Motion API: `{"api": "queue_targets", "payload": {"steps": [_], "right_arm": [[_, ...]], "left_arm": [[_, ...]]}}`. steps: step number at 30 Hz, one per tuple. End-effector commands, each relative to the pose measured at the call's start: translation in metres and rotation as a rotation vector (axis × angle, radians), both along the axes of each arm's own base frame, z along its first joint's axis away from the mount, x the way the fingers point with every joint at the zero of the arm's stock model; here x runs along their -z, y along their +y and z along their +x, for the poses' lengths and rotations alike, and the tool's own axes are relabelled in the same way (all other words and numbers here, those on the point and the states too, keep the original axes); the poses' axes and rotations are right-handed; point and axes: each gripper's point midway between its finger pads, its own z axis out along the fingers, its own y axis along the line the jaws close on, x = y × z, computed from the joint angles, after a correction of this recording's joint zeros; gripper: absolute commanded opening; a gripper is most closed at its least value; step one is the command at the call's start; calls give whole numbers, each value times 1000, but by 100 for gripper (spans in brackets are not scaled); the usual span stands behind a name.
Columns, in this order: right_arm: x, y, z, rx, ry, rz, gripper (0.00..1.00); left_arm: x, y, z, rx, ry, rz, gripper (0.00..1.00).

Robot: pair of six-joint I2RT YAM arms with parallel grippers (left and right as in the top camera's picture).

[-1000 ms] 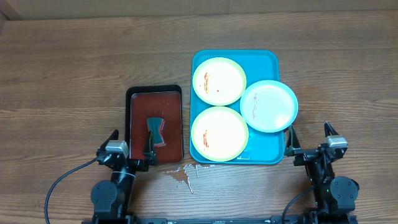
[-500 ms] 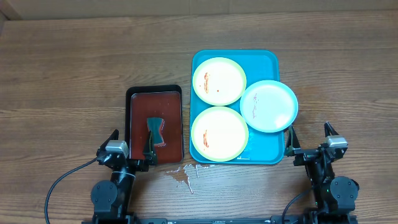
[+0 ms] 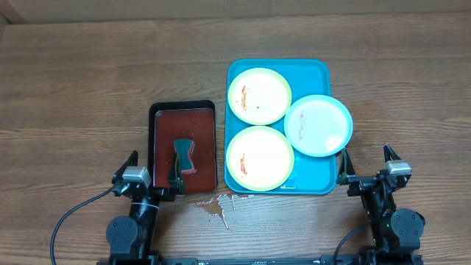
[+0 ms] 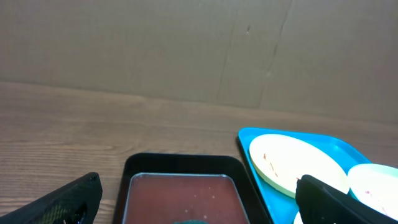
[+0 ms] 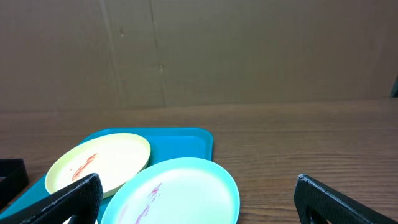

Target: Clean dirty plates on tray and stack at the side

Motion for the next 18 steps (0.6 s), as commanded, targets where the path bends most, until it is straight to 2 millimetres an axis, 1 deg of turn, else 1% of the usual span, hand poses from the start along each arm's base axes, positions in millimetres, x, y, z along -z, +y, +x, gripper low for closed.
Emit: {"api": "queue_targets", "payload": {"steps": [1, 4, 5, 6, 9, 11, 14, 16, 17, 18], "right_arm": [[2, 0, 0, -1, -3, -3, 100], [1, 6, -1, -38, -4, 0, 100], [1, 8, -1, -47, -2, 21, 100], [0, 11, -1, -62, -1, 84, 100], [-20, 20, -3, -119, -77, 102, 100], [-38, 30, -8, -186, -138, 93, 100], [-57, 36, -15, -222, -157, 88, 100], [-67, 37, -18, -229, -142, 89, 100], [-76, 37, -20, -226, -102, 93, 100], [-79, 37, -21, -225, -78, 97, 100]], "left_arm": [[-3, 4, 0, -23, -16, 2, 100], [-3, 2, 0, -7, -17, -6, 100], [-2, -3, -1, 20, -12, -8, 100], [-3, -15, -3, 93, -14, -8, 100], [-6, -30, -7, 178, -27, -9, 100], [-16, -37, -10, 222, -47, -28, 100], [-31, -35, -13, 214, -57, -37, 100], [-45, -35, -14, 213, -57, -36, 100], [-57, -35, -14, 211, -29, -39, 100], [-63, -35, -12, 211, -5, -42, 100]]}}
